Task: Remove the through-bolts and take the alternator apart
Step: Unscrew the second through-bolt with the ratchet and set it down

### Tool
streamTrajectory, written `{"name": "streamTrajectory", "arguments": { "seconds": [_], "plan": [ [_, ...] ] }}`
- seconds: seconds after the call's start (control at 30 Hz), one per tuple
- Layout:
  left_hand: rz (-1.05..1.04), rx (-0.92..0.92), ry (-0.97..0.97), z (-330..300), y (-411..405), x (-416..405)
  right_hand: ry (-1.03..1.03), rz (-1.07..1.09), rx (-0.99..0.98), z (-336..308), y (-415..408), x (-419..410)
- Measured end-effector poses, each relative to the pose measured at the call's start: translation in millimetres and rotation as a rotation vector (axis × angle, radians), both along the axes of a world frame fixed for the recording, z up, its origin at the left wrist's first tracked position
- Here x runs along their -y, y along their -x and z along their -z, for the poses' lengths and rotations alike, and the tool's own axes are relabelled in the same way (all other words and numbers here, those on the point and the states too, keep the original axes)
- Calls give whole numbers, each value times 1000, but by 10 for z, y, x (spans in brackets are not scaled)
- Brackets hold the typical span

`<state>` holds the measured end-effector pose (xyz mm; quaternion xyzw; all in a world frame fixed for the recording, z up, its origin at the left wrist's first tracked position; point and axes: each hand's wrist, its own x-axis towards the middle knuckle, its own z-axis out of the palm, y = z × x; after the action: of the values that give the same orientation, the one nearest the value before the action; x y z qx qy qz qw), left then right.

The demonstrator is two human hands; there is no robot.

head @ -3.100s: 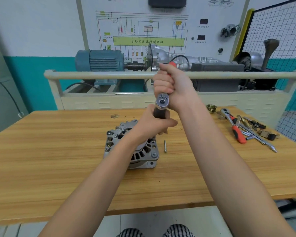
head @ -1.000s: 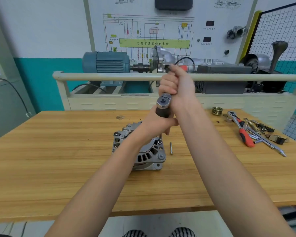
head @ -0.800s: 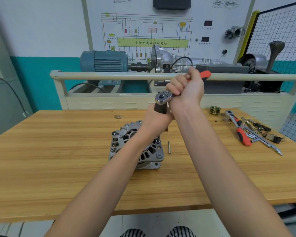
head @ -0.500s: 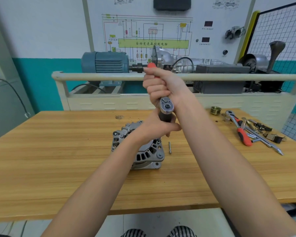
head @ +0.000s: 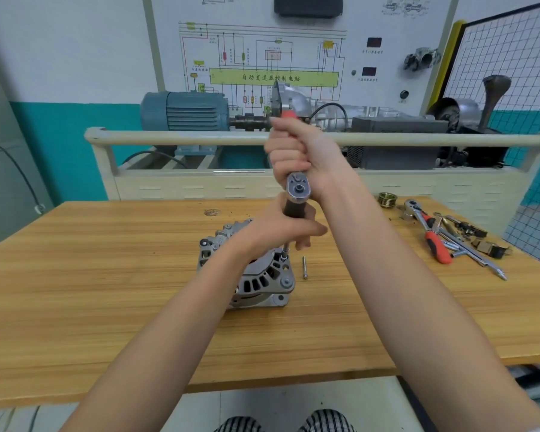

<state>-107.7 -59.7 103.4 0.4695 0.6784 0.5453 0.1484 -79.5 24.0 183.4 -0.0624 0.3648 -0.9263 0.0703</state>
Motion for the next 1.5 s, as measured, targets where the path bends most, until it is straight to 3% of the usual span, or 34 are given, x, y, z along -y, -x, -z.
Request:
{"name": "streamTrajectory", "arguments": {
  "seconds": [0.07,0.13,0.2,0.33,0.4,0.5,0.63,0.73,0.8,0.97,1.03,1.13,1.33,1.43,1.5],
  "plan": [
    [-32,-5,43,3,-22,-8,-116,-147,32,-35,16,37],
    [-75,26,2,33,-26,-33,-99,-144,35,-40,27,53],
    [-144,62,-71,68,-13,-66,57,41,11,7,21,44],
    [-323,143,-251,68,-22,-167,348,697,-188,150,-59,70],
    [-315,127,-255,58,-53,-183,389,790,-242,183,-111,86],
    [-226,81,-159,54,-21,-109,287,602,-166,145,-121,26],
    [-61,-50,4,10,7,-12,45,61,-10,19,-19,-2],
    [-69,-5,-38,53,-32,-50,-12,-130,27,-11,0,20],
    [-139,12,-85,92,-43,-97,88,-59,20,-1,-15,19],
    [-398,29,-208,102,4,-217,350,690,-194,150,-93,76],
    [-383,35,-238,99,-2,-232,402,796,-242,191,-138,94],
    [-290,41,-183,110,0,-182,337,617,-185,164,-148,14],
    [-49,-43,20,26,-16,-72,-15,-79,11,-6,-20,-57],
    [-99,-9,22,20,-25,-78,27,-83,27,-16,2,-17],
    [-163,42,-26,22,-6,-97,208,176,-19,28,-5,3]
  ]
}}
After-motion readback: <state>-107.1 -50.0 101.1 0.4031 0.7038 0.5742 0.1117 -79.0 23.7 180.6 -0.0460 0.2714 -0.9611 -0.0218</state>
